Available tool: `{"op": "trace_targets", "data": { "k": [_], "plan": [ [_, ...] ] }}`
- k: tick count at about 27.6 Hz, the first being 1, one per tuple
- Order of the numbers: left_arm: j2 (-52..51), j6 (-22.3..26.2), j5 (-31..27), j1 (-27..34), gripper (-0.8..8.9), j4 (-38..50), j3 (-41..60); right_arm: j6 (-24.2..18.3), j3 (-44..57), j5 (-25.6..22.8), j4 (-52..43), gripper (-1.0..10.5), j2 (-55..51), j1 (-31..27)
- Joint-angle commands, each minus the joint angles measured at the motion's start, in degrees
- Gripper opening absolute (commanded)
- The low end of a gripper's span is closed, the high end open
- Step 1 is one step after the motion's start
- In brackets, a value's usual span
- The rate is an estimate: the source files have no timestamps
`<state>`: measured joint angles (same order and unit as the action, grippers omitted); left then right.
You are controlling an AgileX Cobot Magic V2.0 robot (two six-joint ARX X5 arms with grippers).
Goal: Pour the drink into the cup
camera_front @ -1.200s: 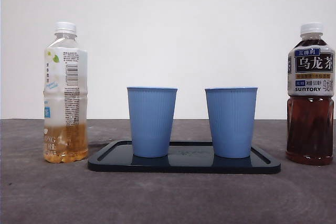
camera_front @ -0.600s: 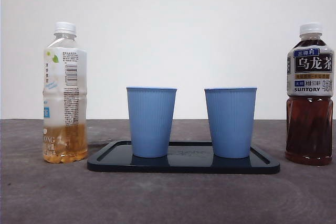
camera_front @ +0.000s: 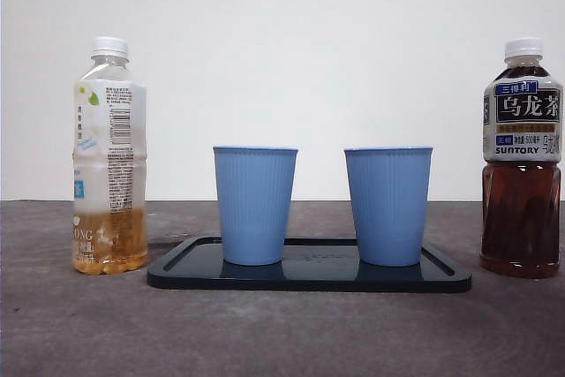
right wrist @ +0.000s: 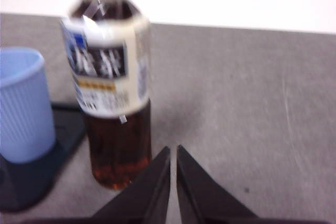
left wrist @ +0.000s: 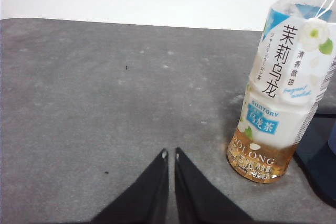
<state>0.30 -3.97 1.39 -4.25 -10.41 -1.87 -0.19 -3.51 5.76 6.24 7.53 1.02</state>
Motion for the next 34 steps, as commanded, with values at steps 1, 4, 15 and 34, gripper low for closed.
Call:
{"op": "trace_targets", "data": {
  "k": [1,4,15,34],
  "plan": [
    [-0.1,-0.1,-0.1,0.1,0.19,-0.3,1.2,-0.5,2.0,-0.2,-0.9,0.2,-1.2,-0.5],
    [-0.1,-0.1,-0.1,0.1,0.19,-0.3,1.2,-0.7,2.9,-1.0,1.7,0.2,-2.6,-0.5],
    [-0.1,-0.1,-0.1,0.1,0.19,-0.3,1.2,-1.9,2.9,-2.7,2.8,0.2,-7.3,-0.3],
    [-0.1,-0.1,-0.1,0.1,0.19,-0.3,1.2,-1.9,2.9,-2.8,2.8,0.2,-7.3,-0.4]
  ]
}}
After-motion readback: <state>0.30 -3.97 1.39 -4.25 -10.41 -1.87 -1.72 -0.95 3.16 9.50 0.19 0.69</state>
